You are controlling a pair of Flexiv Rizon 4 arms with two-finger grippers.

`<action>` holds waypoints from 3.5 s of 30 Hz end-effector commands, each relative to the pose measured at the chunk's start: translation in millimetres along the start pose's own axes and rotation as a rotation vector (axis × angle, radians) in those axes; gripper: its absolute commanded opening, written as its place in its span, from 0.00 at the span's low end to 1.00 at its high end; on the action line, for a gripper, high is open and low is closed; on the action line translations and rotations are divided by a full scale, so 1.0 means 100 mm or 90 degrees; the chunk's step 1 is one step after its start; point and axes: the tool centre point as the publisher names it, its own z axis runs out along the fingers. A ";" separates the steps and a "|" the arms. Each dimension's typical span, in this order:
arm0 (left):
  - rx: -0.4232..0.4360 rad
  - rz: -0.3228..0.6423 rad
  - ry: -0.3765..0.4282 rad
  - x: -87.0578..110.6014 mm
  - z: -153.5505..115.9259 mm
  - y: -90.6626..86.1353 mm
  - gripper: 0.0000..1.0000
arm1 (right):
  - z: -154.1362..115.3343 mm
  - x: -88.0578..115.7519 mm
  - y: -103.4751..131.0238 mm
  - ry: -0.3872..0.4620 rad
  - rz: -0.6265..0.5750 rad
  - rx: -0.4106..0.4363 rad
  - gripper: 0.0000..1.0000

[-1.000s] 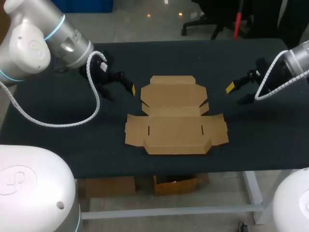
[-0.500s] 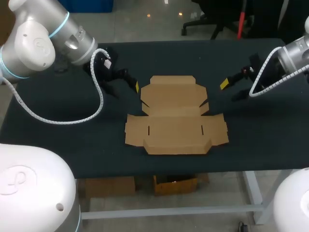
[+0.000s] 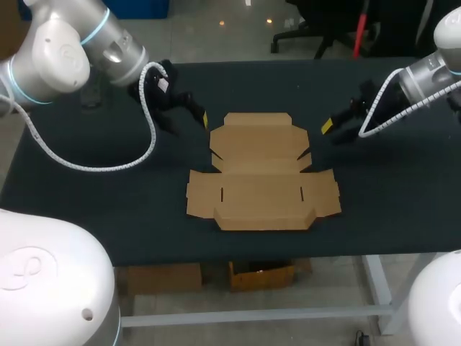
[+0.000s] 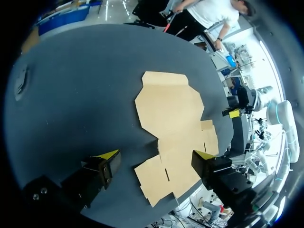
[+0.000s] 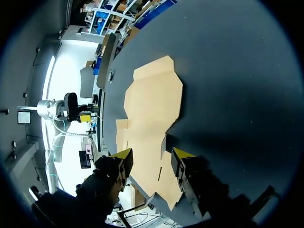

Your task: Assemble the packaging by folding the flat box into shape, placing the metal phone stand inside, and closing the box properly

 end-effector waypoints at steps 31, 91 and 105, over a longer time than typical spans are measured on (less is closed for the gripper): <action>-0.012 0.043 0.043 -0.15 0.08 -0.27 1.00 | 0.46 -0.42 0.39 0.053 -0.001 -0.056 0.31; 0.016 0.040 0.083 -0.45 -0.03 0.00 1.00 | 0.85 -0.22 0.63 0.130 0.056 -0.164 0.00; 0.007 0.104 0.123 -0.28 0.01 -0.12 1.00 | 0.56 0.14 0.61 0.185 -0.070 -0.213 0.00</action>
